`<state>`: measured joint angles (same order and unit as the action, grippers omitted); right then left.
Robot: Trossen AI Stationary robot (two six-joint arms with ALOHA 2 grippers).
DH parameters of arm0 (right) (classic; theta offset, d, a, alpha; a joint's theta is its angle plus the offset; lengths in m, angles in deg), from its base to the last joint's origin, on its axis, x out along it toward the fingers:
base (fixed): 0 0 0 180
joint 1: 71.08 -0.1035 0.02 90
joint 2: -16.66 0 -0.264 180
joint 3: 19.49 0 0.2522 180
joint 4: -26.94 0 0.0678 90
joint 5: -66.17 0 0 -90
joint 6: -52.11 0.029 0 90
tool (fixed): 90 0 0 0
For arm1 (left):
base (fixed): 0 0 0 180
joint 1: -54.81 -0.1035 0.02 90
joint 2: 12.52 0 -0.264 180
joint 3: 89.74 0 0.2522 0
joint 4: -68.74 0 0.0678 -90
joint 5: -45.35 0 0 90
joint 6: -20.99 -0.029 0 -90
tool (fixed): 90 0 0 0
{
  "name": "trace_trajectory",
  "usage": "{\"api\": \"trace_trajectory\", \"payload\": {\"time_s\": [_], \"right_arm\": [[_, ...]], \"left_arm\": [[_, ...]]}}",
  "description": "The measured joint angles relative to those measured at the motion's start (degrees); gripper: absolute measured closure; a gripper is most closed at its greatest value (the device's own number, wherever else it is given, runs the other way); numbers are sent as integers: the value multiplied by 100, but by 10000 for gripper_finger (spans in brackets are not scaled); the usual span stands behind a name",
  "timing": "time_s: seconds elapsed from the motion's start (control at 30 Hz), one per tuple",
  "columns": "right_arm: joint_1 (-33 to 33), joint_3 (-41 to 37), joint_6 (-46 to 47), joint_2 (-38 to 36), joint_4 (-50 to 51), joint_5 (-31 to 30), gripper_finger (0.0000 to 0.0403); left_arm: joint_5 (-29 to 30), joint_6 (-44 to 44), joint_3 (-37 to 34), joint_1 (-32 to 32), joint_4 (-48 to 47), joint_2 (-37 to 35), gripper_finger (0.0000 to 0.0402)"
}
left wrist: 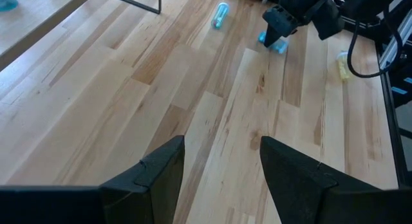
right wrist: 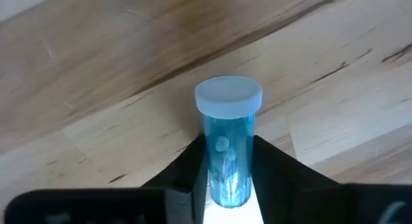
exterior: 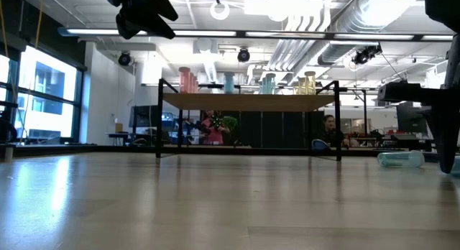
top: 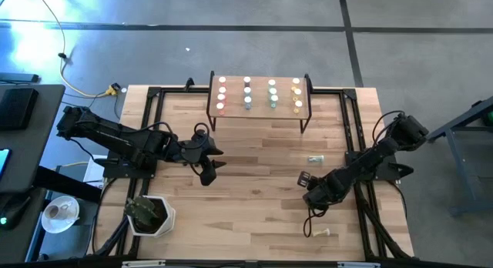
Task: Pick and place medicine bottles onto shelf by color
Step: Put the blue pill bottle on the shelf aligned with the other blue pill bottles
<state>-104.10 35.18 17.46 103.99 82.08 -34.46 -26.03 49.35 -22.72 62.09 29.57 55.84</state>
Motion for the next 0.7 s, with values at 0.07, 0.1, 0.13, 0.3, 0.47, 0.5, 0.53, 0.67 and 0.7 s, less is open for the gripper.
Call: {"api": "trace_trajectory", "payload": {"time_s": [0.07,0.1,0.13,0.3,0.47,0.5,0.53,0.67,0.7], "right_arm": [[0,0,12,0,-37,-8,322],[2,0,13,0,-54,-11,324],[2,-1,13,1,-65,-9,325],[3,-5,349,4,-102,-9,325],[4,-13,1156,7,-171,-37,325],[4,-15,1329,7,-182,-57,325],[3,-15,1514,7,-199,-89,325],[0,-37,2244,-31,-493,-389,325],[4,-33,2459,-35,-793,-569,325]], "left_arm": [[1,0,0,-1,0,0,209],[1,0,0,-1,0,0,209],[1,0,0,-1,0,0,209],[1,4,0,-1,0,0,209],[-1,1,0,0,0,0,209],[1,0,0,0,0,0,209],[-1,0,0,-1,0,0,209],[-1,0,0,0,0,0,209],[0,0,0,-1,2,0,209]]}}
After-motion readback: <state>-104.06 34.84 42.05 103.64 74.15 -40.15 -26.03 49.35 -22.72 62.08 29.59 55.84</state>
